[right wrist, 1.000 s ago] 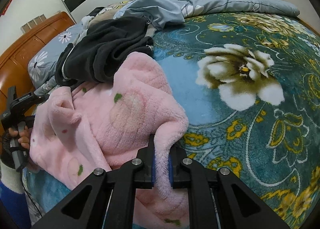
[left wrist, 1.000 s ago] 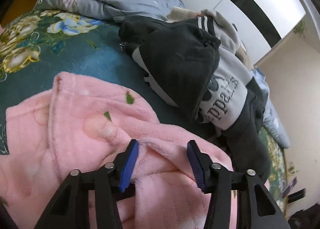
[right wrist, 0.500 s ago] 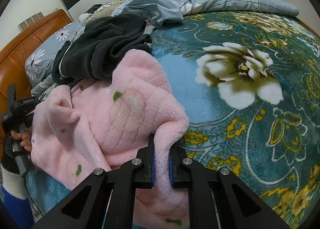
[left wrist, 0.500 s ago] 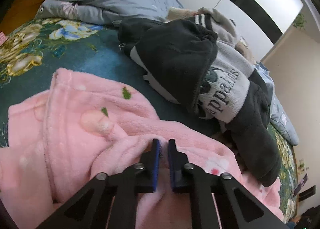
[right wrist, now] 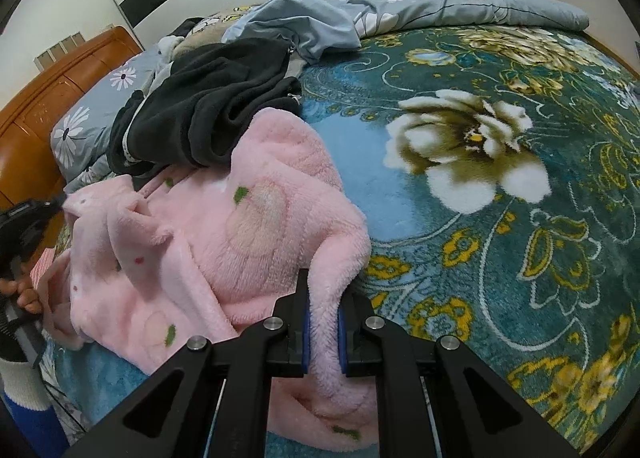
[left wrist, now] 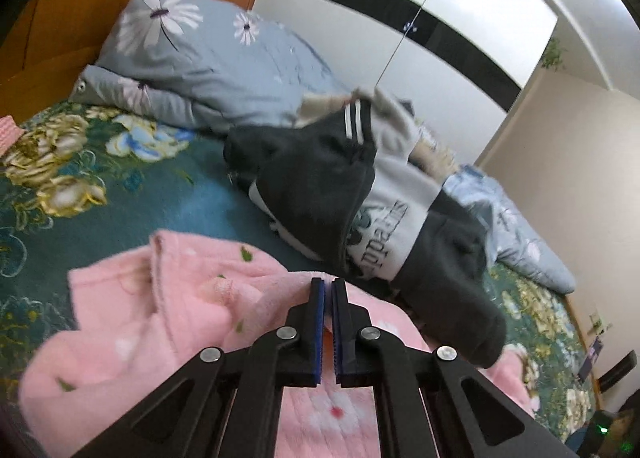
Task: Fold clothes
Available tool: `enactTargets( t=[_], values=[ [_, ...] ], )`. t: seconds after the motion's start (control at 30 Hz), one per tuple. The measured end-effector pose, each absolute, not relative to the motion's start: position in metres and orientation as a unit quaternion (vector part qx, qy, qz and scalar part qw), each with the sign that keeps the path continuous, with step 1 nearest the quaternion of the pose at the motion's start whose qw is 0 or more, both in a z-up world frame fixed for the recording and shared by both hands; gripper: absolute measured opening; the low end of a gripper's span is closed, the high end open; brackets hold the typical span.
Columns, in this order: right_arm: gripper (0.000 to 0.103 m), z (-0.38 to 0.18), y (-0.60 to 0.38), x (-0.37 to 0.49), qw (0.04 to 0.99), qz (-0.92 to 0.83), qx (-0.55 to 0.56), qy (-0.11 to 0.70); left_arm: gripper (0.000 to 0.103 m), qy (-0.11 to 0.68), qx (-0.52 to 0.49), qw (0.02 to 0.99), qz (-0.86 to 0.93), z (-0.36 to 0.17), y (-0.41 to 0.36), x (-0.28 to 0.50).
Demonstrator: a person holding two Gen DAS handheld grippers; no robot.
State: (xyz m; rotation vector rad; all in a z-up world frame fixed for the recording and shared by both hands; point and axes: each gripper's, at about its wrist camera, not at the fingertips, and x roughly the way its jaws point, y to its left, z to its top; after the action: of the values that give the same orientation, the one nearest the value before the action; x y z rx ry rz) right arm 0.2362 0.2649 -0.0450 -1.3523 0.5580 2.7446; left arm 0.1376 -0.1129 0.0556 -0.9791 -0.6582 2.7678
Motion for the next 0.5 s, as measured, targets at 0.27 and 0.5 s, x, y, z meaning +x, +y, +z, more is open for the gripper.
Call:
enactTargets(
  t=[0.27, 0.5],
  values=[
    [0.01, -0.04, 0.265, 0.242, 0.014, 0.885, -0.426, 0.187, 0.003, -0.228, -0.262, 0.006, 0.938, 0.092, -0.182, 0.206],
    [0.01, -0.041, 0.264, 0.241, 0.014, 0.885, -0.427, 0.182, 0.003, -0.212, -0.241, -0.121, 0.939, 0.096, -0.255, 0.275]
  ],
)
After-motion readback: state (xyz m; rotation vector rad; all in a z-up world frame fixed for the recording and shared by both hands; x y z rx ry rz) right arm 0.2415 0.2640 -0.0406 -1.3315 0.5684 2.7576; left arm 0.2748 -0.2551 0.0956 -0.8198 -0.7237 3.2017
